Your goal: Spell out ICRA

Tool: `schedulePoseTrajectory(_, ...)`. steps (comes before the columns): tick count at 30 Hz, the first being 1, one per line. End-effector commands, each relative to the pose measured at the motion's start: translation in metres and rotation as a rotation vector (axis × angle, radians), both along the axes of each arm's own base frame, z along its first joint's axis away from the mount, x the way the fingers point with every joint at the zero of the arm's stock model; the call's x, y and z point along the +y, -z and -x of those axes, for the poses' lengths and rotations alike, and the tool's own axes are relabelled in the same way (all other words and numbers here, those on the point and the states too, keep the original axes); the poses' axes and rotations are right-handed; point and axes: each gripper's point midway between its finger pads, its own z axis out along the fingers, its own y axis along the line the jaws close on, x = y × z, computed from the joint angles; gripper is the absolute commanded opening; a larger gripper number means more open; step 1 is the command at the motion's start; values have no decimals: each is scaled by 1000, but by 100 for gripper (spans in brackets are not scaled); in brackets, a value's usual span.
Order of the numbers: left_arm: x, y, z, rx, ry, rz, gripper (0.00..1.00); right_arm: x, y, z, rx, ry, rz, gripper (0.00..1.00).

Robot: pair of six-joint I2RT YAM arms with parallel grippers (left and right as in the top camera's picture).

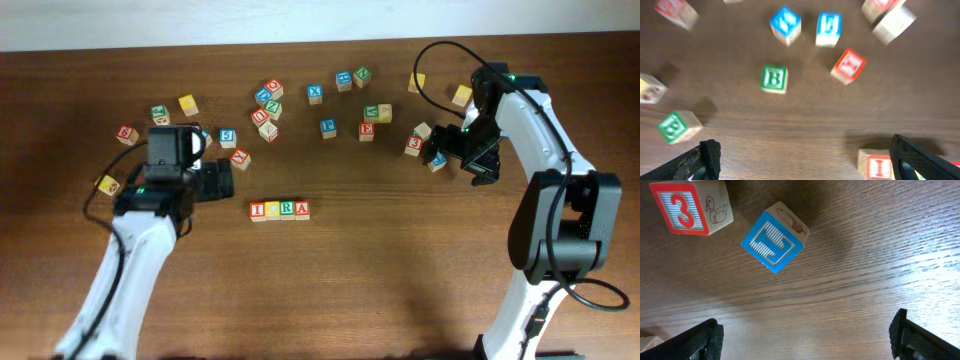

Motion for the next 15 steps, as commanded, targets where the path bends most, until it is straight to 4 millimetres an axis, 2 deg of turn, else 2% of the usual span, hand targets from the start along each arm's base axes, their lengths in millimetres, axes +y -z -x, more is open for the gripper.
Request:
schedulePoseTrajectory(1,3,-51,5,-150,-7,3,99,-2,-9,-4,-30,-8,10,98)
schedulePoseTrajectory(5,3,-93,17,-273,-8,10,99,-2,-9,-4,-30,-8,10,98)
schedulePoseTrajectory(7,4,-104,21,-309,-8,12,99,-2,-9,-4,-30,-8,10,98)
schedulePoseTrajectory(10,4,-112,24,-332,-8,13,99,-2,-9,-4,-30,-8,10,98)
schedulePoseTrajectory(15,4,-111,24,-329,-8,13,99,-2,-9,-4,-30,-8,10,98)
